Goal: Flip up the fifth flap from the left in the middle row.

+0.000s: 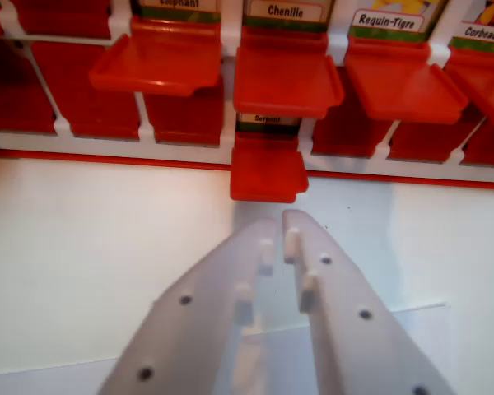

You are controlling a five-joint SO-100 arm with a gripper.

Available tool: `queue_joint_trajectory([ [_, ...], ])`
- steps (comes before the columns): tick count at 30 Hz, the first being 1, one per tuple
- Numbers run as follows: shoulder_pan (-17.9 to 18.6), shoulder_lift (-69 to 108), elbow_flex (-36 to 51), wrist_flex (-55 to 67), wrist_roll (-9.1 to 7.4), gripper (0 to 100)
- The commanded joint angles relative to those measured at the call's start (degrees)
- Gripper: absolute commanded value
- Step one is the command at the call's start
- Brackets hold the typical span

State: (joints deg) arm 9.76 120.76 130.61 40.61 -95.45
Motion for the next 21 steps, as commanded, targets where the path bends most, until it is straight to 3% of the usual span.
queue_joint_trajectory([
  [1,-0.09,-1.14,-1.76,-2.72,-0.53,0],
  [21,-0.35,-10.72,-5.54,-9.49,-0.70,0],
])
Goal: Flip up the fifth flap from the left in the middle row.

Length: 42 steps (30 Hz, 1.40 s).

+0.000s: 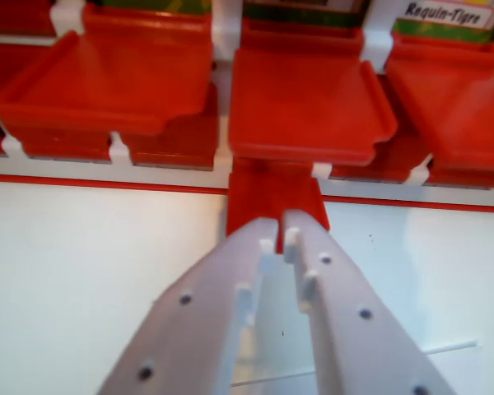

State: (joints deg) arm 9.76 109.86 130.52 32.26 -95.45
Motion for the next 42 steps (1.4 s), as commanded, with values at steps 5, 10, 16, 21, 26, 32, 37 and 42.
queue_joint_trajectory([
  [5,-0.62,-1.93,-7.38,-2.20,-0.62,0],
  [10,-0.62,-3.87,-10.63,-2.55,-0.62,0],
  [16,-0.97,-5.36,-15.38,-1.67,-0.26,0],
  [21,-0.97,-6.15,-17.58,-1.49,-0.53,0],
  [26,-0.97,-7.82,-19.86,-1.23,-0.44,0],
  [32,-0.26,-11.87,-23.20,-1.32,-0.44,0],
  [37,0.35,-14.94,-24.87,-2.02,-1.14,0],
  [42,0.09,-13.54,-24.70,-0.70,-0.79,0],
])
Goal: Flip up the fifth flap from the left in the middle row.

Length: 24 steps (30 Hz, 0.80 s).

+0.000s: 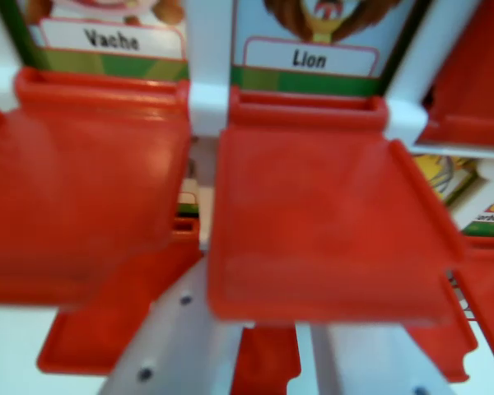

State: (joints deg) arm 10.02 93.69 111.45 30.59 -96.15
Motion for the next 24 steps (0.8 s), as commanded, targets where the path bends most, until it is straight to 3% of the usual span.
queue_joint_trajectory([
  [1,-0.26,3.52,-5.71,2.37,0.09,0],
  [10,-2.64,28.48,-0.18,16.70,2.02,0],
  [16,-4.31,56.43,8.79,30.41,1.93,0],
  [21,-2.02,74.09,13.54,42.01,-1.67,0],
  [24,-0.97,78.40,12.92,47.64,-2.20,0],
])
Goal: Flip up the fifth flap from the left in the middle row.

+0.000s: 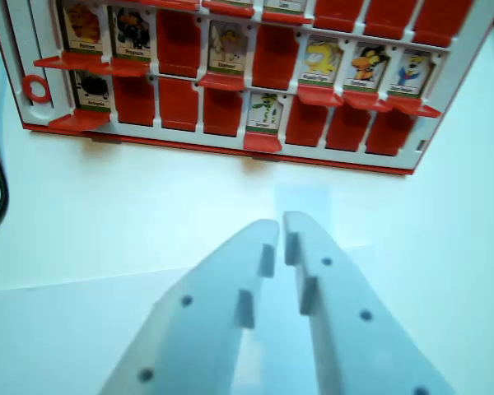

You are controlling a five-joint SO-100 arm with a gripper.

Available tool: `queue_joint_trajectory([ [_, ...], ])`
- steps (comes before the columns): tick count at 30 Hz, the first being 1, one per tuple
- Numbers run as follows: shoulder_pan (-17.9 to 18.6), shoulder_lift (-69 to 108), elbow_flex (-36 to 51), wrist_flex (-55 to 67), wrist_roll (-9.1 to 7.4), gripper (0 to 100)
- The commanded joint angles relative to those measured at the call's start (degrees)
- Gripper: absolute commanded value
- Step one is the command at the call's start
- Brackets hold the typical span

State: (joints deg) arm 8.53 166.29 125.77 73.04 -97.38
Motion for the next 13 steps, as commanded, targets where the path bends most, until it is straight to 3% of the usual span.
queue_joint_trajectory([
  [1,0.62,7.21,-1.85,6.94,-1.32,0],
  [13,-0.09,20.30,-4.66,19.86,-3.34,0],
])
